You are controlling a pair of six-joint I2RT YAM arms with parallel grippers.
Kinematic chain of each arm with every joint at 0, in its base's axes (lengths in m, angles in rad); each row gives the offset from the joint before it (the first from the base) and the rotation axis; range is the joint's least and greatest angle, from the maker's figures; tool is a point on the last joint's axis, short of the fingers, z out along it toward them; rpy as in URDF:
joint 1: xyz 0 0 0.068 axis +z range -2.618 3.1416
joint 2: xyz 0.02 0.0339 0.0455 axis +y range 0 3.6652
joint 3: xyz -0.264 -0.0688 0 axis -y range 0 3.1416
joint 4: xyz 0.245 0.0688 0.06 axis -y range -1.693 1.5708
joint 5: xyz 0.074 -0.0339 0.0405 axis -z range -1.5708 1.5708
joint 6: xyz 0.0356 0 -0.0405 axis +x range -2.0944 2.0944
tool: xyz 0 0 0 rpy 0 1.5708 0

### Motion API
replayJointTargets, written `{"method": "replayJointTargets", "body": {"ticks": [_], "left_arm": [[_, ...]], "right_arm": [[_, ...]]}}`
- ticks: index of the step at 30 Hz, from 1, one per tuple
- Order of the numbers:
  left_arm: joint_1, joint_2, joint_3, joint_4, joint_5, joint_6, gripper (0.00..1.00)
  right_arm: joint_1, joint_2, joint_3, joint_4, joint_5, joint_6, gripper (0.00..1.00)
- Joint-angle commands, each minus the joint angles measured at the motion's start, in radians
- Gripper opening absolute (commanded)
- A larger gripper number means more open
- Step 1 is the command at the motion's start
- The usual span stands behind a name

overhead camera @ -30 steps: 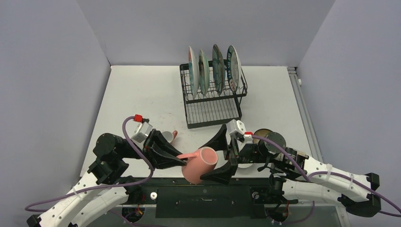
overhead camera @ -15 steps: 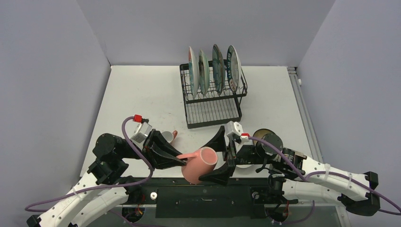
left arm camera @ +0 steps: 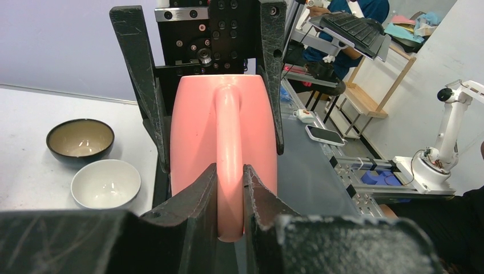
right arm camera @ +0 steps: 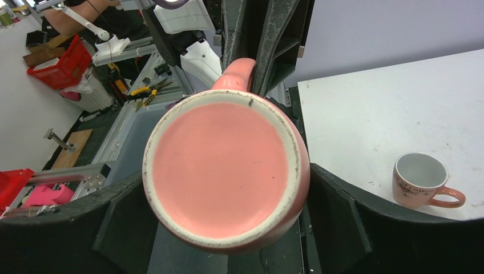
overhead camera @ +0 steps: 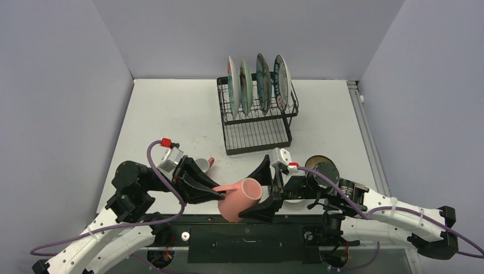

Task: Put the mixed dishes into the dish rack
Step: Turn the cup upside down in the dish rack.

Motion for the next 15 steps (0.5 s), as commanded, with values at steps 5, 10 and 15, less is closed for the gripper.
{"method": "replayJointTargets", "body": {"ticks": [5, 10, 15], "left_arm": [[0.005, -0.004, 0.033, 0.083, -0.05, 0.027, 0.0], [0.006, -0.005, 0.028, 0.07, -0.06, 0.033, 0.06], [0.005, -0.011, 0.025, 0.042, -0.066, 0.042, 0.17]], "right_arm": [[0.011, -0.008, 0.008, 0.04, 0.032, -0.01, 0.18], [0.009, -0.02, 0.012, 0.015, 0.065, -0.014, 0.02], [0.008, -0.046, 0.01, 0.005, 0.105, -0.018, 0.0]]}}
